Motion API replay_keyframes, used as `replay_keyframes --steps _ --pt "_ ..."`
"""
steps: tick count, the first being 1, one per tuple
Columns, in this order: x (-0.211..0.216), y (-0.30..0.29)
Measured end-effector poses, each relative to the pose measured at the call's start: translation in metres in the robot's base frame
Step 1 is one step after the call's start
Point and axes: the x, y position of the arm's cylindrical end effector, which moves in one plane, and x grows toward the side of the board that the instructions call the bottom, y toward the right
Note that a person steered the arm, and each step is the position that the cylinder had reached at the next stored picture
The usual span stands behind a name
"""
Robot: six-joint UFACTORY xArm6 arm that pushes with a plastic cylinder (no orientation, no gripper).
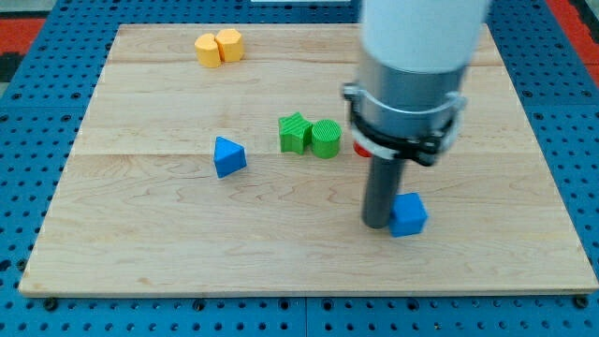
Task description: Move your arm closer to the green star
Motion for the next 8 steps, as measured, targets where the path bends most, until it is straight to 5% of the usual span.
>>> replay_keyframes --steps 1,3,5,6,8 --pt "-0.023 -0.009" --pt "0.009 0.044" --pt "-0.094 0.137" --pt "-0.182 0.105" --pt "-0.200 -0.030"
